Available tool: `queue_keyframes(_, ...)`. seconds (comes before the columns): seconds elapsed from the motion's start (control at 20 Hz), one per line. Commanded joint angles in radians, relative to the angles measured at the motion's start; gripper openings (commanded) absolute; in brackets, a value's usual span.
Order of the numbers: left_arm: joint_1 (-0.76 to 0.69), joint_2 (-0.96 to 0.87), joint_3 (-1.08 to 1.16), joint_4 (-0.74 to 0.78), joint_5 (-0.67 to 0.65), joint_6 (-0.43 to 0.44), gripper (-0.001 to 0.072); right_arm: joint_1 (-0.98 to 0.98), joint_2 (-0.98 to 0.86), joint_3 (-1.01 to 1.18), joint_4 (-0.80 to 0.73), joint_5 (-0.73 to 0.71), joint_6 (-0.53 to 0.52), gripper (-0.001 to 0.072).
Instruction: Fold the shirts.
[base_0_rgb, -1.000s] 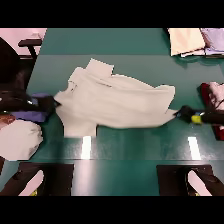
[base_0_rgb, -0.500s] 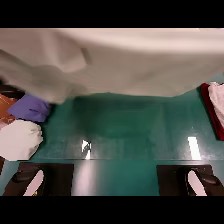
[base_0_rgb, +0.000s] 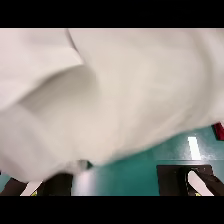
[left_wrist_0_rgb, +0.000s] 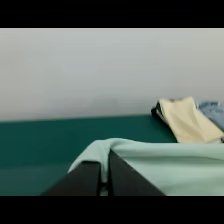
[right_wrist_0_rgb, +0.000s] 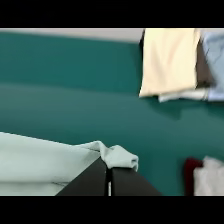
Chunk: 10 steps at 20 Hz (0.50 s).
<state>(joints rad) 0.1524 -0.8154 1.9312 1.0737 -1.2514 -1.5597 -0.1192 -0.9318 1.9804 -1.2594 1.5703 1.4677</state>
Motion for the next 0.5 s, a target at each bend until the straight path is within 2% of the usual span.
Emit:
queue_keyframes(0.0,0.001,-0.154,-0.193,-0.066,-0.132,0.002,0.0031,0.032,-0.102,-0.171,0.009,0.031,0.017,0.0012)
queue_keyframes(0.15,0.001,-0.322,-0.373,-0.064,-0.126,0.036,0.0032,0.100,-0.259,-0.306,0.000,0.024,0.016,0.0012)
queue_keyframes(0.25,-0.024,-0.450,-0.446,-0.061,-0.068,0.081,0.0031,0.130,-0.381,-0.370,-0.001,-0.012,0.014,0.0012)
queue_keyframes(0.45,-0.104,-0.703,-0.400,-0.042,0.118,0.139,0.0031,0.130,-0.652,-0.325,0.001,-0.079,0.014,0.0012)
